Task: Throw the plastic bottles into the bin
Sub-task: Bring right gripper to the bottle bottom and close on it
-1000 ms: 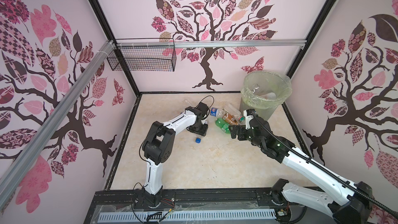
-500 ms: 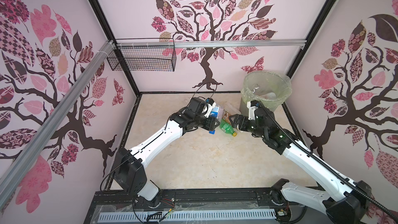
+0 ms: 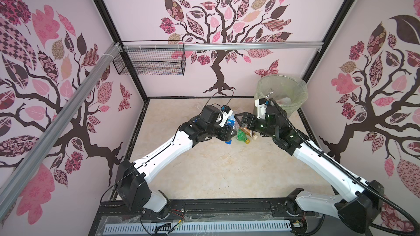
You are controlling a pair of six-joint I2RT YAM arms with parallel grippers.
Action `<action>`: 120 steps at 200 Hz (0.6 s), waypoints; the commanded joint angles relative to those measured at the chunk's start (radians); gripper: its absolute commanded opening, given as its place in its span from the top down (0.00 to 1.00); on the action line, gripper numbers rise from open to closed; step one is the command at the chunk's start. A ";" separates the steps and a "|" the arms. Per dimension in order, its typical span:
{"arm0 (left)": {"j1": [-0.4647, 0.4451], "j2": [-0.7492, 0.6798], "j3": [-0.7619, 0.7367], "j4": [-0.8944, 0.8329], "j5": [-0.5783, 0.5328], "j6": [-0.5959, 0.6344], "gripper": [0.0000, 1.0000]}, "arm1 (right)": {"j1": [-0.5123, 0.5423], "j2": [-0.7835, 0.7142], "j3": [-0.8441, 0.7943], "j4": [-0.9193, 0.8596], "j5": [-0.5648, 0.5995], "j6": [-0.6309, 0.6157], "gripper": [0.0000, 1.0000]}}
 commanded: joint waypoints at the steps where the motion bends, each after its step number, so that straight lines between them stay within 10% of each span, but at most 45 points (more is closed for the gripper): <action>1: 0.000 -0.024 -0.027 0.027 0.018 -0.001 0.48 | 0.004 0.015 0.012 0.030 -0.014 0.013 0.06; 120: -0.010 -0.007 -0.024 0.027 0.021 -0.004 0.43 | 0.005 0.130 0.048 0.083 -0.071 0.023 0.40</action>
